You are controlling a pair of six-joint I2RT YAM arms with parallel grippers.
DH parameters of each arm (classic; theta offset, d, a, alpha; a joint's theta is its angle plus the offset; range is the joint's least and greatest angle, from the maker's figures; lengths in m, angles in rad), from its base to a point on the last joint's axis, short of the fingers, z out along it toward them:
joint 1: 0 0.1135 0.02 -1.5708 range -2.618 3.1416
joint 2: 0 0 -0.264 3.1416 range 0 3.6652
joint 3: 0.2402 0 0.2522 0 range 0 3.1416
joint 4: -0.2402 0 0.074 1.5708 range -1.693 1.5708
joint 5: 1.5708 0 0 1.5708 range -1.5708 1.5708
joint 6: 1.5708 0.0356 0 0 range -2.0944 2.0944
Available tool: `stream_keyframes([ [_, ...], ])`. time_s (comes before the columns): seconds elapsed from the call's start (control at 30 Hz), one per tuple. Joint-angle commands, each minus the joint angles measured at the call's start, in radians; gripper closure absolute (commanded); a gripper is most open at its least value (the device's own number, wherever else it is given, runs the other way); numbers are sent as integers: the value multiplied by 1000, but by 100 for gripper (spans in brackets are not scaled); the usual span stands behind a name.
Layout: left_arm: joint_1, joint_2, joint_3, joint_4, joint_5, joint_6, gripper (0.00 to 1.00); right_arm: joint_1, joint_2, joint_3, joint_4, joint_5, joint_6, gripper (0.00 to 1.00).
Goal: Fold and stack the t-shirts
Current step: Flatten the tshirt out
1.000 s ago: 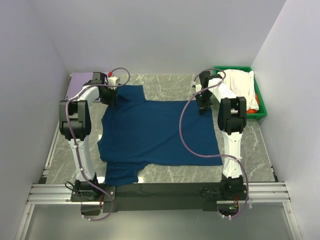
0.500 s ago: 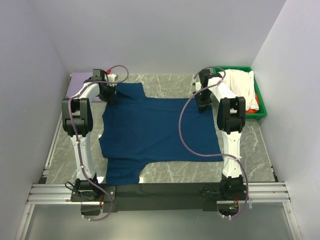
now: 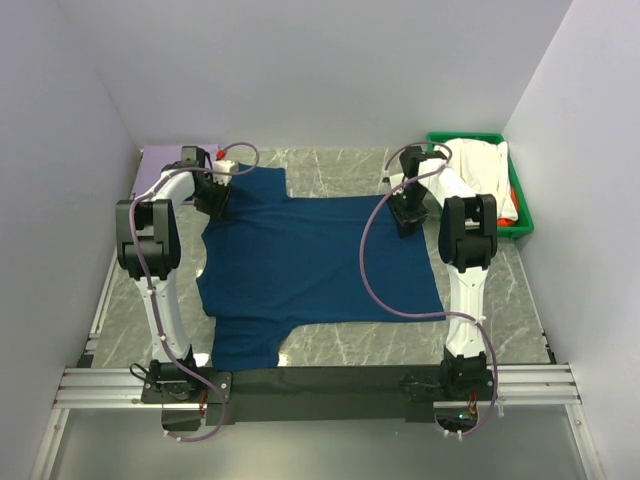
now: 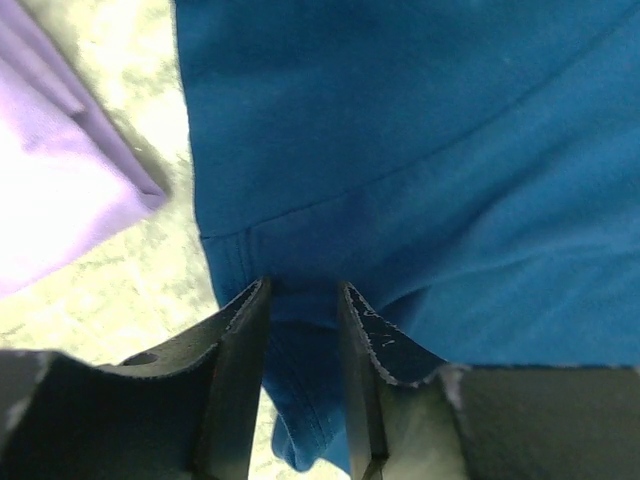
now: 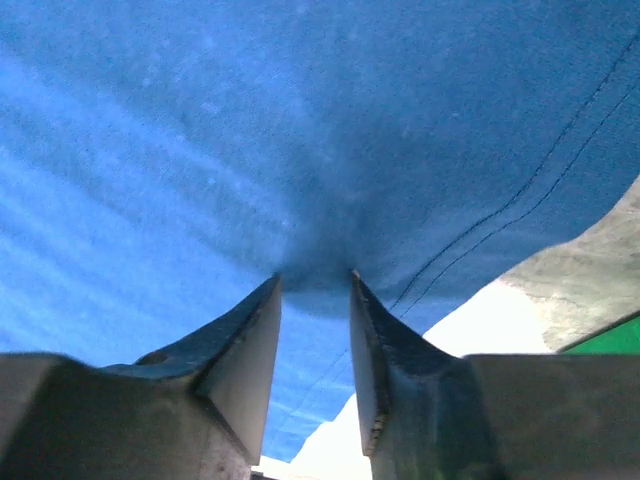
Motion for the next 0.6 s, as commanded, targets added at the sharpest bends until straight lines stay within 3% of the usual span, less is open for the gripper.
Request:
stream_keyframes([
  [0.0, 14, -30, 31, -87, 76, 30, 60, -8, -87, 49, -16, -28, -36, 54],
  [0.1, 16, -6, 149, -107, 134, 17, 56, -14, -69, 138, -5, -10, -36, 42],
  [0.27, 15, 91, 398, -115, 183, -40, 47, -28, -23, 253, 53, 48, 16, 46],
  [0.4, 14, 134, 476, 11, 180, -138, 41, -31, -24, 232, 204, 62, 46, 49],
  [0.57, 10, 181, 535, 86, 173, -183, 36, -31, 69, 320, 248, 98, 53, 53],
])
